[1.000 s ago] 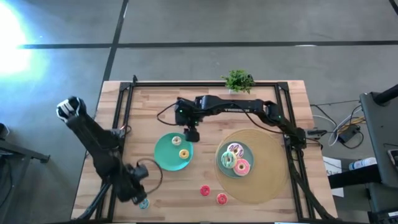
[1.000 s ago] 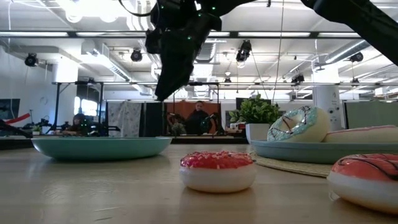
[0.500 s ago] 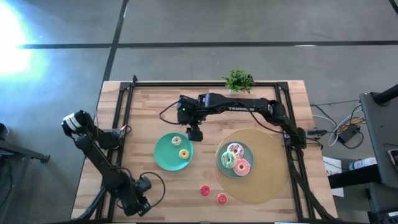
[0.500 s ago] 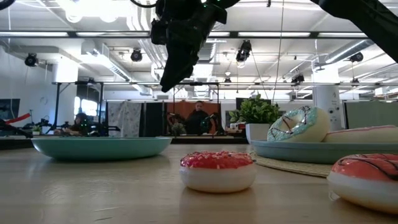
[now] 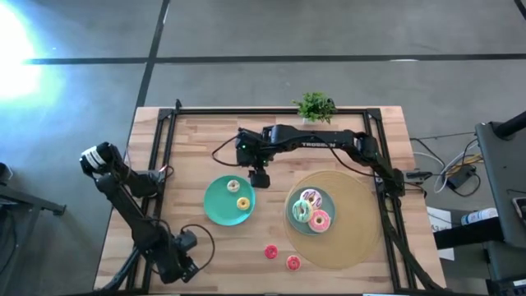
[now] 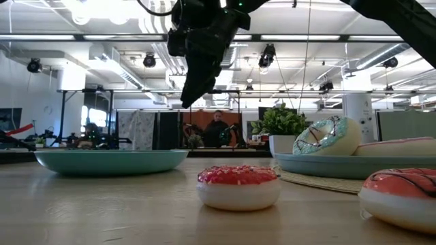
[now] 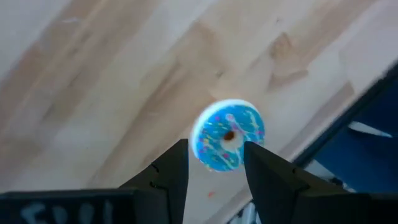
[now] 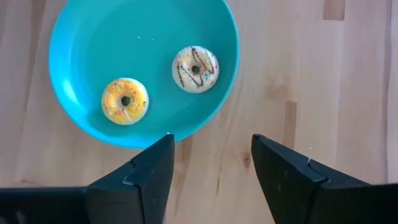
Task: Pick & Place donuts
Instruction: Put the small blue donut on the light blue plate
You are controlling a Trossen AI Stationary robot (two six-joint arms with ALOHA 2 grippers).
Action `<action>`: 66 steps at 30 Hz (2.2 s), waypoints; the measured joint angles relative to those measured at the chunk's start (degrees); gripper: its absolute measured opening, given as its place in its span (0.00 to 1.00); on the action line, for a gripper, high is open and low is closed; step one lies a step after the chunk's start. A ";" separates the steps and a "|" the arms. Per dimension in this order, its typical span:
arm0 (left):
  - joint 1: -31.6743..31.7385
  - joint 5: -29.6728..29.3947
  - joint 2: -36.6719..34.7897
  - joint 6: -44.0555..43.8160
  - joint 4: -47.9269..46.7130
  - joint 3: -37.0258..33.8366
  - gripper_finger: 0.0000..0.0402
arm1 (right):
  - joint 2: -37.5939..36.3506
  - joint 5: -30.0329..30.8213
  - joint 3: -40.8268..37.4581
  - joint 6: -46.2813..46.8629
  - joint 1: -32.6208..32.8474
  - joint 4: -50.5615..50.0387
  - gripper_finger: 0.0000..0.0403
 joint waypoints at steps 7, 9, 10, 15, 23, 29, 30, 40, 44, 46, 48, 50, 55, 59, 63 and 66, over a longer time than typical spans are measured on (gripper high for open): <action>0.01 0.87 1.72 3.94 0.82 -0.24 0.32 | 0.00 -0.02 -0.10 0.63 0.00 0.06 0.51; 0.00 0.92 2.57 3.97 0.95 -0.25 0.32 | 0.00 -0.02 -0.10 0.84 0.00 0.21 0.51; 0.00 0.92 2.93 3.99 1.17 -0.26 0.32 | 0.00 -0.02 -0.10 0.84 0.00 0.21 0.51; 0.12 1.85 4.45 4.28 4.72 -0.83 0.30 | 0.00 -0.02 -0.10 0.86 0.00 0.21 0.51; 0.80 1.08 4.56 3.99 7.66 -2.22 0.03 | -3.23 0.00 -0.17 1.74 -0.02 -0.17 0.51; 6.15 -3.99 -0.21 7.66 4.47 -3.17 0.01 | -8.75 0.44 -5.11 4.40 -0.14 0.75 0.51; 7.59 -4.90 -1.43 8.78 2.51 -3.17 0.00 | -9.91 1.15 -6.86 4.69 -0.13 1.04 0.51; 33.30 -7.84 -10.85 34.99 -10.02 -6.24 0.00 | -26.88 3.15 -32.99 14.58 -0.15 13.97 0.51; 45.38 -4.20 -10.29 46.24 -9.10 -7.89 0.00 | -33.31 3.51 -41.87 20.51 0.06 19.36 0.51; 50.11 -3.28 -9.84 50.81 -8.72 -7.89 0.00 | -36.17 4.80 -45.24 22.89 0.53 20.49 0.51; 53.58 -2.47 -9.65 54.34 -8.82 -7.89 0.00 | -38.62 6.41 -47.86 24.26 1.33 20.80 0.51; 56.09 -1.67 -9.32 57.38 -8.74 -7.89 0.00 | -40.56 7.69 -50.06 26.02 2.24 20.83 0.51; 58.06 0.54 -8.40 60.50 -7.25 -7.89 0.00 | -43.41 10.55 -54.48 29.91 3.73 23.57 0.51; 58.06 0.82 -7.61 60.11 -4.54 -7.87 0.00 | -44.39 10.69 -56.45 32.05 4.07 25.64 0.51; 58.06 1.53 -6.40 59.28 -3.95 -7.85 0.05 | -44.58 10.71 -56.85 32.38 4.04 26.18 0.51; 58.06 2.34 -5.69 58.44 -4.02 -7.85 0.14 | -44.59 10.71 -56.39 32.13 4.04 26.23 0.51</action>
